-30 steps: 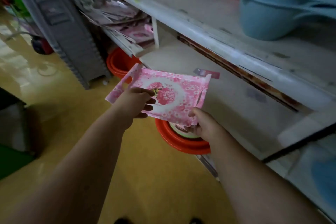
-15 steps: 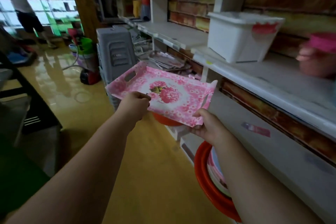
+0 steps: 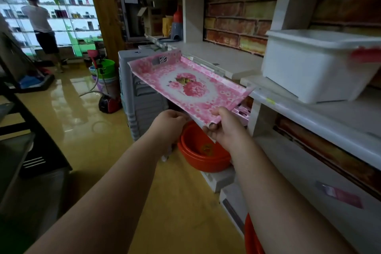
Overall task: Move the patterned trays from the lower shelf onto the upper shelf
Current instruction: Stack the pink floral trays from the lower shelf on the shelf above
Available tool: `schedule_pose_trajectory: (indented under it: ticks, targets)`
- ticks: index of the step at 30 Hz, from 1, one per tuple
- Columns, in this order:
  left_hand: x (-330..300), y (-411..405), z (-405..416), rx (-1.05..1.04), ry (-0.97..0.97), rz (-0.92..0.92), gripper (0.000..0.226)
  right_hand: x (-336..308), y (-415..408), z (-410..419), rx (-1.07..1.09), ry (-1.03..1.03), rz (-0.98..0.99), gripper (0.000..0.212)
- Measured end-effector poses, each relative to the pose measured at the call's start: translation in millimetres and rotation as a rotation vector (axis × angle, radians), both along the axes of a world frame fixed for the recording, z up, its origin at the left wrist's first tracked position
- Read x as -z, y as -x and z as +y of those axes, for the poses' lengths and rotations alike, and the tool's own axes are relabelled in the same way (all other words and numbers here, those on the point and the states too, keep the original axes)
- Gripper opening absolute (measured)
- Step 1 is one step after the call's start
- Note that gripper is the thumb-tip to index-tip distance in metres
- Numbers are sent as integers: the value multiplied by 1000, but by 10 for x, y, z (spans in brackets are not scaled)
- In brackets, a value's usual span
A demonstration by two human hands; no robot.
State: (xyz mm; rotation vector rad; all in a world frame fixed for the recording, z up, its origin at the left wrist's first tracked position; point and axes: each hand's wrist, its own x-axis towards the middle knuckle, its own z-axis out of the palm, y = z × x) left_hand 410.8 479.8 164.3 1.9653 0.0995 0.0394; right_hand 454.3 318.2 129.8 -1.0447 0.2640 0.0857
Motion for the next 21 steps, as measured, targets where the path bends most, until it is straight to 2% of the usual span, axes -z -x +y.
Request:
schedule_pose_trajectory:
  ticks: [5,9,12,15,18,21]
  targets:
    - [-155,-835,3,16,75,20,18,-215,-842,182,20,17,-8,10]
    - [-205,-1456,103,50,139,64,32,-305,-1385,383,34,41,-18,11]
    - [-177,-1938,211,95,169,81,39,-297,-1772,573,25,46,-38,17]
    - [-144,-2440,320,172,245,97,41,-257,-2185,848,17,25,-73,36]
    - [-100,-2929,479,218,327,65,34,-272,-2591,1170,14,28,-98,32]
    - [-95,-3423,685,270,441,28,13,-304,-2944,1391,80,38,-108,34]
